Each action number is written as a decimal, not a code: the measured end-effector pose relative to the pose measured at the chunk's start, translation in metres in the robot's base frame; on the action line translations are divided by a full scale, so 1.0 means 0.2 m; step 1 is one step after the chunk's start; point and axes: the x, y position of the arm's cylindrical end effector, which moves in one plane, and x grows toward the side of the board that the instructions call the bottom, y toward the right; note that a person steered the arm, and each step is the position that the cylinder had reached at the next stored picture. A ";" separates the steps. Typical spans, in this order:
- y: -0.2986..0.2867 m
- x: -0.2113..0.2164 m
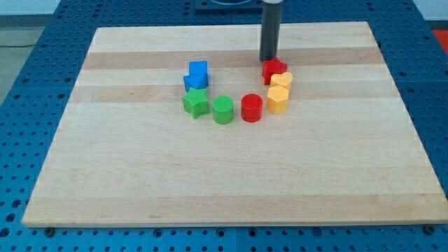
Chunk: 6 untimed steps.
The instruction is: Push the red star into the blue cube
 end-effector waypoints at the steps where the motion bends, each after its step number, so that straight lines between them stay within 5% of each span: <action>1: 0.20 0.00; 4: 0.21 0.20; 6: -0.28 0.27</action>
